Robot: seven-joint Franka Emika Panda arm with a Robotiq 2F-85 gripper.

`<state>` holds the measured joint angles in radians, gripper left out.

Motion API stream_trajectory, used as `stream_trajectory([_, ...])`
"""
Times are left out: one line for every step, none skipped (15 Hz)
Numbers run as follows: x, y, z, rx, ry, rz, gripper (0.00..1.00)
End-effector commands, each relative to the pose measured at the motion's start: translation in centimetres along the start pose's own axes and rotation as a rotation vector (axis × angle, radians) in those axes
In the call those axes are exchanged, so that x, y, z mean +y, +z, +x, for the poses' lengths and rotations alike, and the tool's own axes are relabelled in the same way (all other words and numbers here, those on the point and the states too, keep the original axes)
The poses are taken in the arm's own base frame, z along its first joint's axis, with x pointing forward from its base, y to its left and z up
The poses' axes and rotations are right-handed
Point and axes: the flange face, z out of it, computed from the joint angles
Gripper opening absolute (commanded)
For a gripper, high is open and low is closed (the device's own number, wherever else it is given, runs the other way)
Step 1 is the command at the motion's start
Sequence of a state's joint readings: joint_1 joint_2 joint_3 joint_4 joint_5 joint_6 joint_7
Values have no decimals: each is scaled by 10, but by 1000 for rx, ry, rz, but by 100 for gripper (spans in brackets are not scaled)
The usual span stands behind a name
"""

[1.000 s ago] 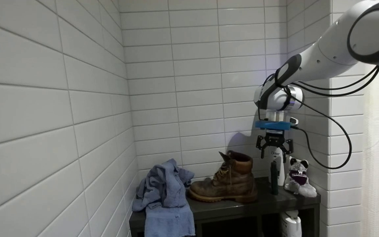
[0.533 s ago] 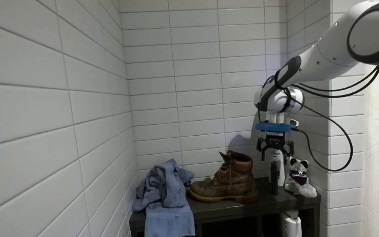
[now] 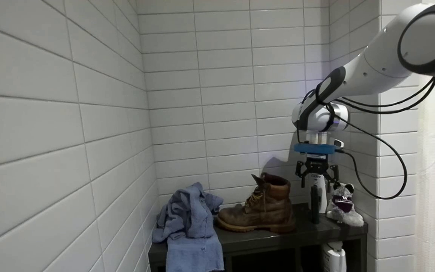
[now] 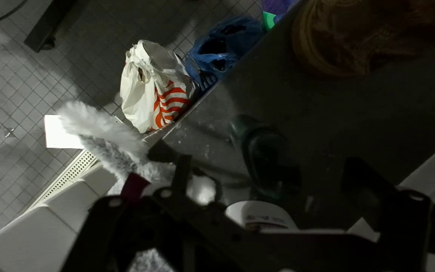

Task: Put the dark green bottle in the brown shoe.

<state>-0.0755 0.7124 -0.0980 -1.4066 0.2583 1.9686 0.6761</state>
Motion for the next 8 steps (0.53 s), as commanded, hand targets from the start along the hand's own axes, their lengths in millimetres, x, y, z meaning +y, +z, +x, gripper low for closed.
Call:
stream_trajectory([3,-1,2,17,-6,-7,100])
stream_trajectory([3,0,1,20,-9,-10,100])
stream_trajectory([3,1,0,26,-13,-17,100])
stream_trajectory([2,3,-1,30,-18,-24,100])
stream_trajectory([2,5,-2,34,-22,-30,100])
stream_trajectory([1,6,-3,37,-26,-36,100])
stream_trajectory([0,8,-5,39,-31,-41,100])
stream_trajectory([0,9,-6,41,-34,-46,100])
